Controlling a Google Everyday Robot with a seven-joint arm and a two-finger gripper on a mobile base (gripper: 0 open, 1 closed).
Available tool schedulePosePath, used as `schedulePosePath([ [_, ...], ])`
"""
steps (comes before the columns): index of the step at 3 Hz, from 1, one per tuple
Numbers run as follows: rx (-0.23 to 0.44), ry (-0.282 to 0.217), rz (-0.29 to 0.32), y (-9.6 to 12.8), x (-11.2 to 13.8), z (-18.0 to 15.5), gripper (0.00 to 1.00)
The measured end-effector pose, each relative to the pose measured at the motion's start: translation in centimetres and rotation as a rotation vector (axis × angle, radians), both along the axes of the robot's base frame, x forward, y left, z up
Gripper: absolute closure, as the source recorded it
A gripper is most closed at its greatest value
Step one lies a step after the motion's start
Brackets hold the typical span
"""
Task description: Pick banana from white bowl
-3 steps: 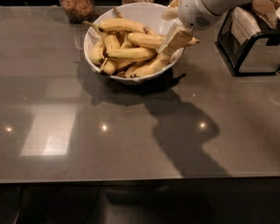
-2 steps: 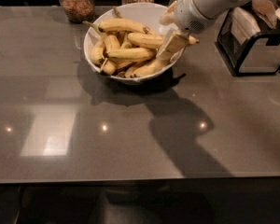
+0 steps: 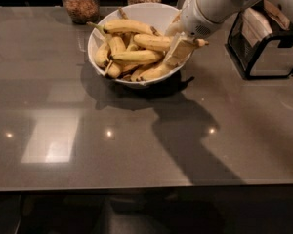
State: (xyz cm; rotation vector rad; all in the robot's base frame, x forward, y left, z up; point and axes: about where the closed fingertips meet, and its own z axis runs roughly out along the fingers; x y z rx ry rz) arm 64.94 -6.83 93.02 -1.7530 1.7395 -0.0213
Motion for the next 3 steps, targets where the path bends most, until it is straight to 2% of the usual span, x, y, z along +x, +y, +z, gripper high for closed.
schedulePosePath([
  [1,-0.007,0.0,-0.003,0.0,-0.1,0.2,0.92],
  [2,-0.032,-0.012,-0.021,-0.2,-1.4,2.0,1.0],
  [3,-0.005,-0.018,-0.021,-1.3,-3.3,4.1,1.0],
])
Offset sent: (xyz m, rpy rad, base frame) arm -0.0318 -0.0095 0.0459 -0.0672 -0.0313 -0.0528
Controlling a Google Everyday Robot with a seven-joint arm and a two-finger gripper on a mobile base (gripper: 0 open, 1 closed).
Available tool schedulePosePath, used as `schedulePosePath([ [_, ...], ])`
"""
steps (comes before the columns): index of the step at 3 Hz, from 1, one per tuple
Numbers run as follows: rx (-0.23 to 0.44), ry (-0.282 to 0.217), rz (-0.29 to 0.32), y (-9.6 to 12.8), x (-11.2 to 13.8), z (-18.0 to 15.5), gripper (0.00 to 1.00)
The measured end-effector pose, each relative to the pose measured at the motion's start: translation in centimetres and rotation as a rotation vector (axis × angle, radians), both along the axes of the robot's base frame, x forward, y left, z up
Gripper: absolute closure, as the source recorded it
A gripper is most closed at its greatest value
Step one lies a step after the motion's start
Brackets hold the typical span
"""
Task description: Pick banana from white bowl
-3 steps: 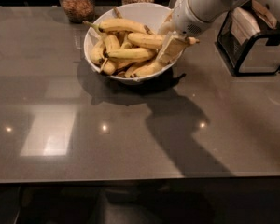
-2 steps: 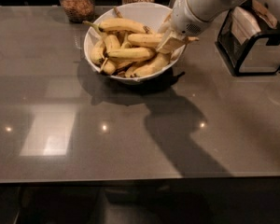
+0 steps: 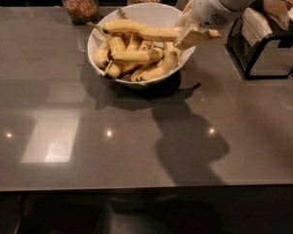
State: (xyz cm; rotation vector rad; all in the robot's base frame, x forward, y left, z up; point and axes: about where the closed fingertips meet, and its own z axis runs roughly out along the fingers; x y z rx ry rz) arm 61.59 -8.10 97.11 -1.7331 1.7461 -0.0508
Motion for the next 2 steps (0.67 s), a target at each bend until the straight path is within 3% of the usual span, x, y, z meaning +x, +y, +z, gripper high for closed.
schedulePosePath([
  [1,0.067,0.003,0.014,-1.7,-2.7,2.3,1.0],
  [2,0.088,0.025,0.063,-2.7,-6.3,4.3,1.0],
])
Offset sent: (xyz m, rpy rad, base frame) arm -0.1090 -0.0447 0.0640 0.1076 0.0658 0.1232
